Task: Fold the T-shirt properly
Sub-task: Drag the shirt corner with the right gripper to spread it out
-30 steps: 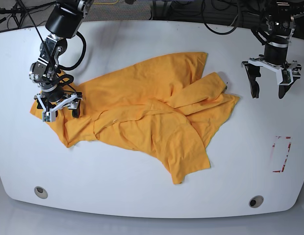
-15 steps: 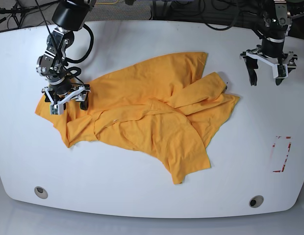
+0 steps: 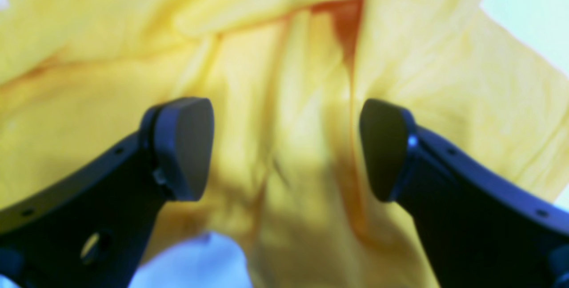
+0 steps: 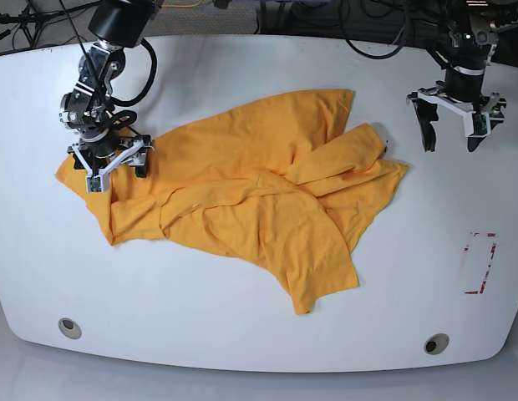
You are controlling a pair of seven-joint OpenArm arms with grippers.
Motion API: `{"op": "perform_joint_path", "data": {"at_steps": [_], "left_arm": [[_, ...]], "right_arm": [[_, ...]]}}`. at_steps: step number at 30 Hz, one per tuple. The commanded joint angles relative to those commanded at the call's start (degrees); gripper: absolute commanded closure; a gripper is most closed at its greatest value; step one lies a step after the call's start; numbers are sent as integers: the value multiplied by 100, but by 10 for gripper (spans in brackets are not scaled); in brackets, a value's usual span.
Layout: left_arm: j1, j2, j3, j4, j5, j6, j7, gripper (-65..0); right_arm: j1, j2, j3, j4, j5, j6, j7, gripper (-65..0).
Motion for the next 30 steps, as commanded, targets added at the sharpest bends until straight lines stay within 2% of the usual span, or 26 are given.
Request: {"op": "perform_joint_path", "data": {"at_steps": [11,14,24,30], "left_arm": [[0,0,0,0,18,0,0,-483],[0,0,0,0,18,-9,0,-483],[0,0,0,-9,26,-9,0,-483],[0,0,0,-18,26,-9,0,-483]], "right_arm": [[255,26,0,132,0,-18,-9,-488],[475,176,0,70,0,-18,-9,-488],[1407,448,-9,-932,0,-18,0,-488],[2171,695,-18,-1987,-9,26,105,-488]]}}
